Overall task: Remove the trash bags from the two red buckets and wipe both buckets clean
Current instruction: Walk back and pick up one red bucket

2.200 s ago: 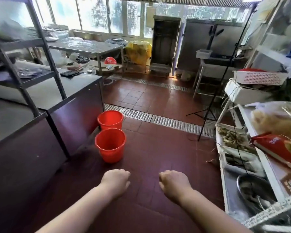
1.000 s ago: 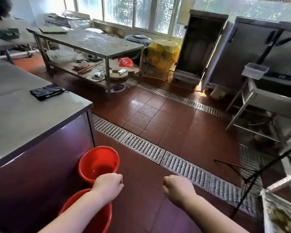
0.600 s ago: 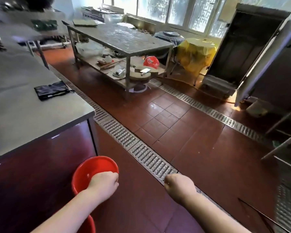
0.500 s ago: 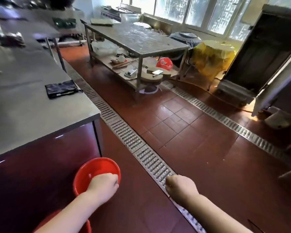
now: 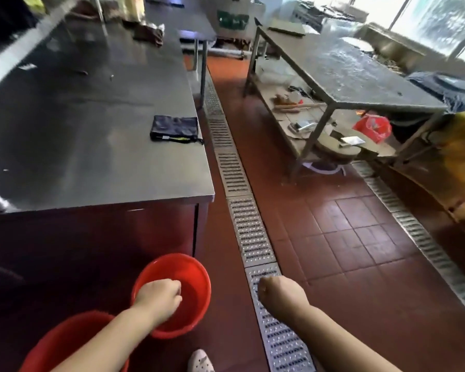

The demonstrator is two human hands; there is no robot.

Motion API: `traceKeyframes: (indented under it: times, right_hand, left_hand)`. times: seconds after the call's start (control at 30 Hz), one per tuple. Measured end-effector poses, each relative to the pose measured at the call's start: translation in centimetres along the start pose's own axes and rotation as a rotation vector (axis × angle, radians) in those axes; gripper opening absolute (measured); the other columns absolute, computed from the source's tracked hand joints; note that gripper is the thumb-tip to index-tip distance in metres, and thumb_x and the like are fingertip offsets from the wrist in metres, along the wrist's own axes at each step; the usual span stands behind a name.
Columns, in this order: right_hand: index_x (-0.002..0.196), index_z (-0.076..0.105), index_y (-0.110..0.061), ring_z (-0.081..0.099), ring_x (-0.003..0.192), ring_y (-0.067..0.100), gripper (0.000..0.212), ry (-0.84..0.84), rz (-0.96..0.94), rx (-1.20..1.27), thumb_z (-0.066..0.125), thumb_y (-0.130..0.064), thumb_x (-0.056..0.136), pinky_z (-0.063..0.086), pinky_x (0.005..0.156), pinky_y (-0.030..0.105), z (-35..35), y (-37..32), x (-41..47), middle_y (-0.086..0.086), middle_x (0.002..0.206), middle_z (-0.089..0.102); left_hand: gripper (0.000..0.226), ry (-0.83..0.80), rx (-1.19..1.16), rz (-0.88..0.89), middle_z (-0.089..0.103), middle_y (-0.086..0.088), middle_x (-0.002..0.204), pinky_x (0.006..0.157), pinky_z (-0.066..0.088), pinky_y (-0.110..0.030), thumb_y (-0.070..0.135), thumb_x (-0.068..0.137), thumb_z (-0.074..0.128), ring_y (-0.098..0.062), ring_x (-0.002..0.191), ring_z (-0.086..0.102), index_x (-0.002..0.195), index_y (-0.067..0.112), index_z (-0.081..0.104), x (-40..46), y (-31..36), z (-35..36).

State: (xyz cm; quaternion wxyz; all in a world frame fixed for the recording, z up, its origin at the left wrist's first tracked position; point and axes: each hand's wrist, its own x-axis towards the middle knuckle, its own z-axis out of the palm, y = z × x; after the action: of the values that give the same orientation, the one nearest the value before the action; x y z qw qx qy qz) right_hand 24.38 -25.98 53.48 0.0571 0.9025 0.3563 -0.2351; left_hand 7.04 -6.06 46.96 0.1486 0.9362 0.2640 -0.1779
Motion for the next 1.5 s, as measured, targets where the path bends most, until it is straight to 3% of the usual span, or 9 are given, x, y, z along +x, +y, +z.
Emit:
traceKeyframes:
  times: [0.2,0.37,0.63,0.8,0.93,1.03,1.17,1.27,1.5]
  right_hand:
    - [0.107,0.062,-0.018,0.062,0.101,0.032,0.028,-0.049,-0.170,-0.080,0.041,-0.026,0.092,0.049,0.078,0.033,-3.9,-0.9,8.2,0.011,0.107,0.067]
    - [0.101,0.063,-0.019,0.064,0.096,0.031,0.025,-0.105,-0.337,-0.178,0.042,-0.025,0.089,0.048,0.071,0.030,-4.6,-3.7,14.5,0.008,0.102,0.069]
    - [0.110,0.062,-0.022,0.063,0.104,0.024,0.026,-0.234,-0.669,-0.349,0.046,-0.032,0.092,0.048,0.076,0.029,-2.2,-7.7,24.4,0.002,0.112,0.067]
    - [0.109,0.065,-0.017,0.063,0.104,0.024,0.035,-0.331,-0.824,-0.524,0.041,-0.039,0.096,0.049,0.079,0.029,1.8,-8.5,30.0,0.005,0.112,0.067]
    - [0.112,0.063,-0.020,0.062,0.106,0.026,0.032,-0.427,-0.907,-0.610,0.040,-0.036,0.097,0.049,0.083,0.032,6.0,-9.1,34.0,0.006,0.113,0.067]
    - [0.106,0.063,-0.025,0.064,0.099,0.022,0.028,-0.458,-0.868,-0.567,0.040,-0.035,0.095,0.047,0.076,0.028,10.3,-9.6,37.0,0.001,0.106,0.068]
    - [0.105,0.061,-0.026,0.063,0.099,0.022,0.027,-0.483,-0.844,-0.573,0.038,-0.038,0.095,0.039,0.068,0.025,17.3,-10.1,40.9,-0.001,0.106,0.068]
    - [0.116,0.056,-0.028,0.062,0.106,0.022,0.026,-0.446,-0.803,-0.567,0.044,-0.030,0.093,0.044,0.077,0.026,22.9,-10.2,43.7,-0.003,0.115,0.065]
    - [0.144,0.016,-0.007,0.052,0.120,0.030,0.069,-0.328,-0.643,-0.383,0.058,-0.026,0.092,0.045,0.092,0.036,32.5,-10.0,47.8,0.014,0.135,0.045]
  left_hand:
    - [0.024,0.040,-0.103,-0.171,0.065,0.006,0.113,0.082,0.043,-0.027,0.036,0.090,0.045,-0.017,0.107,0.060,0.105,0.025,0.061,4.0,-1.3,-1.6]
    - [0.023,0.009,-0.221,-0.398,0.065,0.007,0.112,0.081,0.045,-0.029,0.034,0.090,0.045,-0.019,0.106,0.060,0.103,0.025,0.060,4.3,-3.5,-0.9]
    - [0.023,-0.019,-0.398,-0.771,0.066,0.004,0.109,0.080,0.045,-0.030,0.035,0.093,0.045,-0.019,0.103,0.062,0.103,0.022,0.060,3.0,-4.0,3.3]
    - [0.019,0.046,-0.561,-1.047,0.068,0.006,0.094,0.071,0.044,-0.023,0.036,0.092,0.046,-0.012,0.088,0.064,0.093,0.023,0.060,4.2,-0.1,8.4]
    - [0.029,-0.051,-0.656,-1.175,0.066,0.005,0.097,0.073,0.045,-0.026,0.033,0.092,0.041,-0.014,0.093,0.062,0.064,0.026,0.033,7.4,2.4,13.7]
    - [0.033,-0.092,-0.740,-1.230,0.061,0.003,0.085,0.070,0.044,-0.026,0.031,0.090,0.041,-0.016,0.091,0.062,0.062,0.023,0.026,10.1,2.9,18.4]
    - [0.017,-0.069,-0.886,-1.323,0.060,0.006,0.088,0.066,0.042,-0.025,0.029,0.091,0.040,-0.014,0.088,0.060,0.076,0.024,0.045,14.0,1.7,25.4]
    - [0.016,-0.008,-0.970,-1.406,0.065,0.003,0.103,0.072,0.046,-0.025,0.027,0.092,0.042,-0.016,0.095,0.062,0.099,0.025,0.056,16.8,0.1,31.2]
    - [0.055,0.162,-1.314,-1.654,0.056,-0.026,0.121,0.087,0.047,-0.045,0.023,0.089,0.062,-0.043,0.108,0.058,0.129,-0.002,0.035,21.9,-3.1,40.9]
